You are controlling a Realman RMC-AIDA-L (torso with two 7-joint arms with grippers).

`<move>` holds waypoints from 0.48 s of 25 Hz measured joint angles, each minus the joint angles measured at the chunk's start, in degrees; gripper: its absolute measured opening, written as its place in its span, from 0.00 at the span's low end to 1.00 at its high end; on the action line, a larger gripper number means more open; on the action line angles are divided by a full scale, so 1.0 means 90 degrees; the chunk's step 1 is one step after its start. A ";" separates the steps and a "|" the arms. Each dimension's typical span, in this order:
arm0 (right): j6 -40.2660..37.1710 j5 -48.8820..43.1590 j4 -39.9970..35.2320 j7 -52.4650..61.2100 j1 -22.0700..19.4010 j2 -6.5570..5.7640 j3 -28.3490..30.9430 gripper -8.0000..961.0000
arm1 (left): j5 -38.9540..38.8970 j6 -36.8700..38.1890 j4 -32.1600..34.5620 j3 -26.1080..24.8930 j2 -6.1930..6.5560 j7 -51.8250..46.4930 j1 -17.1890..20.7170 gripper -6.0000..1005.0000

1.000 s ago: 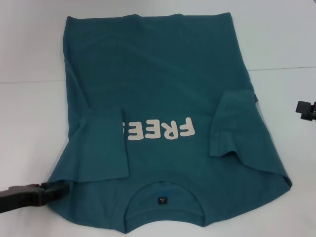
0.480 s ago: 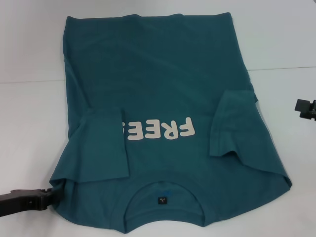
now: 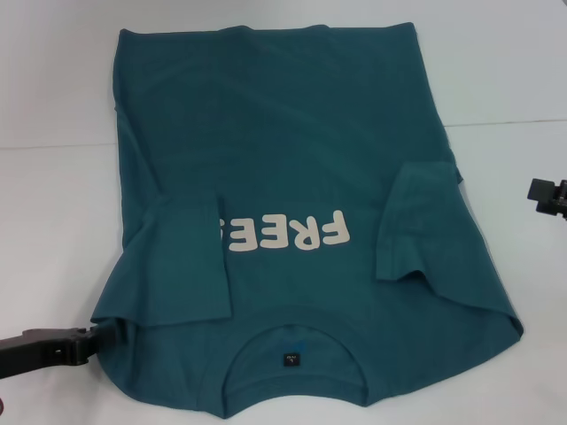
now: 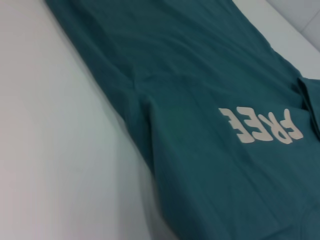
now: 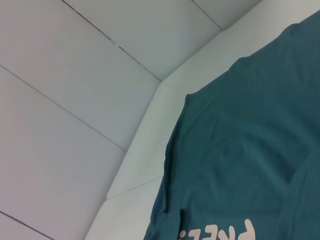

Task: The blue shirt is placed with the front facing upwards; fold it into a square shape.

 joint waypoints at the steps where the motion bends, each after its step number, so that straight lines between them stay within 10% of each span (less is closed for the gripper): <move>1: 0.0000 0.0008 0.0000 0.0000 -0.0008 0.0001 0.0001 0.70 | 0.0000 0.0002 0.0000 0.0000 0.0000 0.0000 -0.0001 0.04; 12: -0.0217 -0.0210 -0.0091 0.0175 -0.0047 -0.0106 0.0053 0.70 | -0.0012 0.0526 0.0426 -0.0117 0.0000 -0.0175 0.0100 0.04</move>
